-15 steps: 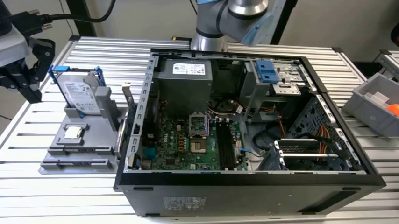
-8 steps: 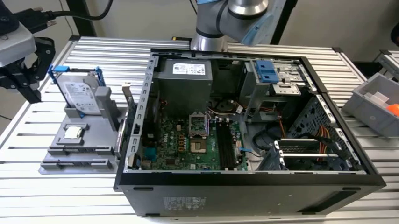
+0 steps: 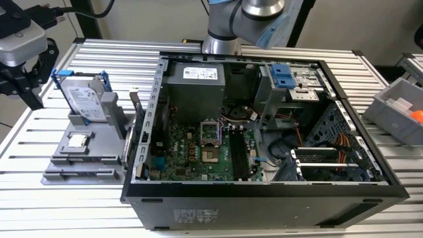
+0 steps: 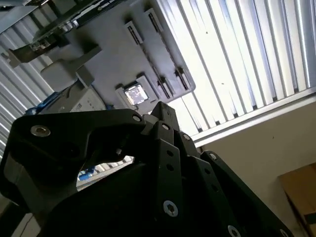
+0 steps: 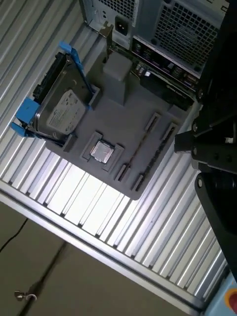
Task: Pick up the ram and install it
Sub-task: 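Pick up the ram and move it above insertion slot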
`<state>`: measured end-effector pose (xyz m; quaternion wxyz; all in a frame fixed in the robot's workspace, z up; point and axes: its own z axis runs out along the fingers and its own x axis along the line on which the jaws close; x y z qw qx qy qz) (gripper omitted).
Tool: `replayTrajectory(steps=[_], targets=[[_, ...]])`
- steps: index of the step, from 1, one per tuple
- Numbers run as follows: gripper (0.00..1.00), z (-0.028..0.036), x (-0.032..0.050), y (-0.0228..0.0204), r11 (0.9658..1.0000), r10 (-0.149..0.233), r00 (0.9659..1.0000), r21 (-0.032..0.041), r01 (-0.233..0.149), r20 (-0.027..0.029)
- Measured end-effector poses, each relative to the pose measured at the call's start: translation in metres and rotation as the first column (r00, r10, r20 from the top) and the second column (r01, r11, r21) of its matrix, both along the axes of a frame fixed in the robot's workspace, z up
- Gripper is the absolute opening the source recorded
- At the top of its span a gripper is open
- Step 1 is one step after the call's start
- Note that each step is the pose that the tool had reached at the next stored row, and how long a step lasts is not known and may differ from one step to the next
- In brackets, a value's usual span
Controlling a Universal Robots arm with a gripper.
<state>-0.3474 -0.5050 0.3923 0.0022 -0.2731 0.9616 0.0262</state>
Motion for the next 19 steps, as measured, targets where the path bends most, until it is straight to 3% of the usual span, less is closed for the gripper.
replayTrajectory(steps=[5,10,15,19], targets=[[0.00,0.0000,0.0000,0.0000,0.9973,0.074,0.9973,0.0000,-0.074,0.0000],[0.00,-0.0001,0.0000,0.0000,0.9895,0.145,0.9895,0.0001,-0.145,0.0001],[0.00,0.0000,0.0000,0.0000,0.9760,0.218,0.9760,0.0000,-0.218,0.0007],[0.00,0.0000,0.0001,0.0000,0.9613,0.276,0.9612,-0.0020,-0.276,0.0079]])
